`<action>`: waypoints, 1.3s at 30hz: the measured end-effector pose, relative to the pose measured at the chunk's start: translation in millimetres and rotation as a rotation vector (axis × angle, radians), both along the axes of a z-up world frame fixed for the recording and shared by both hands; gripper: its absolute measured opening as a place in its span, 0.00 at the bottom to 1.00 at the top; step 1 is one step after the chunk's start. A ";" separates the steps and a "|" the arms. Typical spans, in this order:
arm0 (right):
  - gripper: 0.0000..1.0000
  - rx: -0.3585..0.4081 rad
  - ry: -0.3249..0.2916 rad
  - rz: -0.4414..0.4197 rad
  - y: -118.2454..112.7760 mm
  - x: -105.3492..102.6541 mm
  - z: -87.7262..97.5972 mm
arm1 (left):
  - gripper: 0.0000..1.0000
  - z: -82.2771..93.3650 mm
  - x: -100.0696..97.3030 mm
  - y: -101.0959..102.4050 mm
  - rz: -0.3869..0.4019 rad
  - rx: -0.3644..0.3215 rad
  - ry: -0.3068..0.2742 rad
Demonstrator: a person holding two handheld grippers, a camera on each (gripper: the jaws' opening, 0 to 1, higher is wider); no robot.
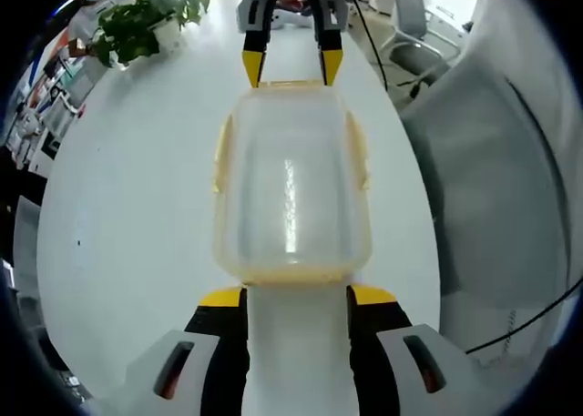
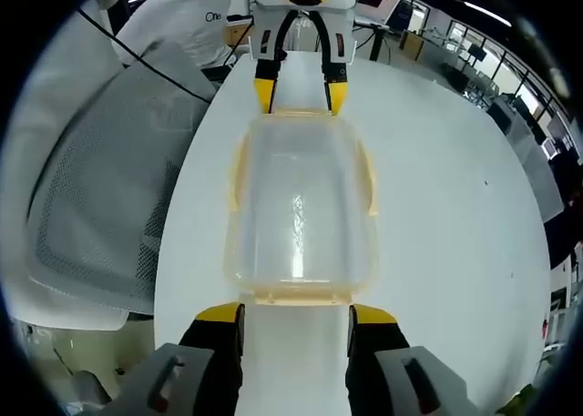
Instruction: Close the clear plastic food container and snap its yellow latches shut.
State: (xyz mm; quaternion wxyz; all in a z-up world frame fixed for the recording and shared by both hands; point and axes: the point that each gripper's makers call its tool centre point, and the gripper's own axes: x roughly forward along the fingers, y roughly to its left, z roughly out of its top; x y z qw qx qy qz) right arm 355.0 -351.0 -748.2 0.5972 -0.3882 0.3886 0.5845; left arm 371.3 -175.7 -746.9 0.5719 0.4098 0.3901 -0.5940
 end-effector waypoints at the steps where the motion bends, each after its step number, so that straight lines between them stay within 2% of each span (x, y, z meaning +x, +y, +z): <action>1: 0.42 0.001 -0.002 -0.001 0.2 0.3 0.9 | 0.41 0.3 0.2 -0.1 -0.001 -0.002 -0.002; 10: 0.43 0.010 -0.007 -0.023 0.4 0.6 8.6 | 0.41 7.8 0.5 -3.1 0.030 -0.033 0.003; 17: 0.43 0.067 0.003 -0.113 3.6 5.4 23.4 | 0.40 16.8 2.8 -1.4 0.073 -0.066 0.010; 26: 0.42 0.074 -0.030 -0.132 9.8 9.3 33.1 | 0.40 22.3 4.7 -0.1 0.103 -0.085 0.007; 39: 0.42 0.099 -0.053 -0.228 18.5 17.3 42.7 | 0.42 30.1 3.3 -5.9 0.224 -0.136 0.050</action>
